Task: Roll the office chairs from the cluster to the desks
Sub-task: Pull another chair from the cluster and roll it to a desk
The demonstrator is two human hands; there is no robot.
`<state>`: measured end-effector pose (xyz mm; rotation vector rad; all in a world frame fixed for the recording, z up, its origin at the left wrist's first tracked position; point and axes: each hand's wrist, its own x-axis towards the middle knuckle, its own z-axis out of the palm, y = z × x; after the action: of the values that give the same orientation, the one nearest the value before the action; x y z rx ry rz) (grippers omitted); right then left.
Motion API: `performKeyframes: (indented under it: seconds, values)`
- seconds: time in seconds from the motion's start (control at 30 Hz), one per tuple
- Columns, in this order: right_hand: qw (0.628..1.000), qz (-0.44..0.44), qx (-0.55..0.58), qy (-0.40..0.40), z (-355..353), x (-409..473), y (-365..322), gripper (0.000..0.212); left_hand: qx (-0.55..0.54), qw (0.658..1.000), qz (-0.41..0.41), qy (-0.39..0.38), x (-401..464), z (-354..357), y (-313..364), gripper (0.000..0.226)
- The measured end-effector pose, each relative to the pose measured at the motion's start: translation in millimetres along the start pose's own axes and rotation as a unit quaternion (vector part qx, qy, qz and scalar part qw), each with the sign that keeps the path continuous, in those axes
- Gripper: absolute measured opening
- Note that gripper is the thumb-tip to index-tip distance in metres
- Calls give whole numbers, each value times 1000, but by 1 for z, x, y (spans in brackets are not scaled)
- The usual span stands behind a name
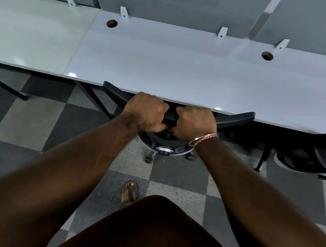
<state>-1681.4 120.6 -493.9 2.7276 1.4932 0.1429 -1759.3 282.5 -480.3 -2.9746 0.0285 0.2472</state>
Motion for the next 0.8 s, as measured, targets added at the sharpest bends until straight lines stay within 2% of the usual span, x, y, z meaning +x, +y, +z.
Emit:
performKeyframes:
  seconds: [0.47,0.6,0.8]
  values:
    - [1000,5,-17,-17,-4,-21,-23,35,10,999,35,8,-24,3,5,44]
    - [1000,7,-1,-18,-6,-38,-32,38,-23,999,22,-17,-43,-2,17,39]
    - [998,15,65,13,-24,-66,-54,47,-90,994,-41,35,-90,-20,37,41]
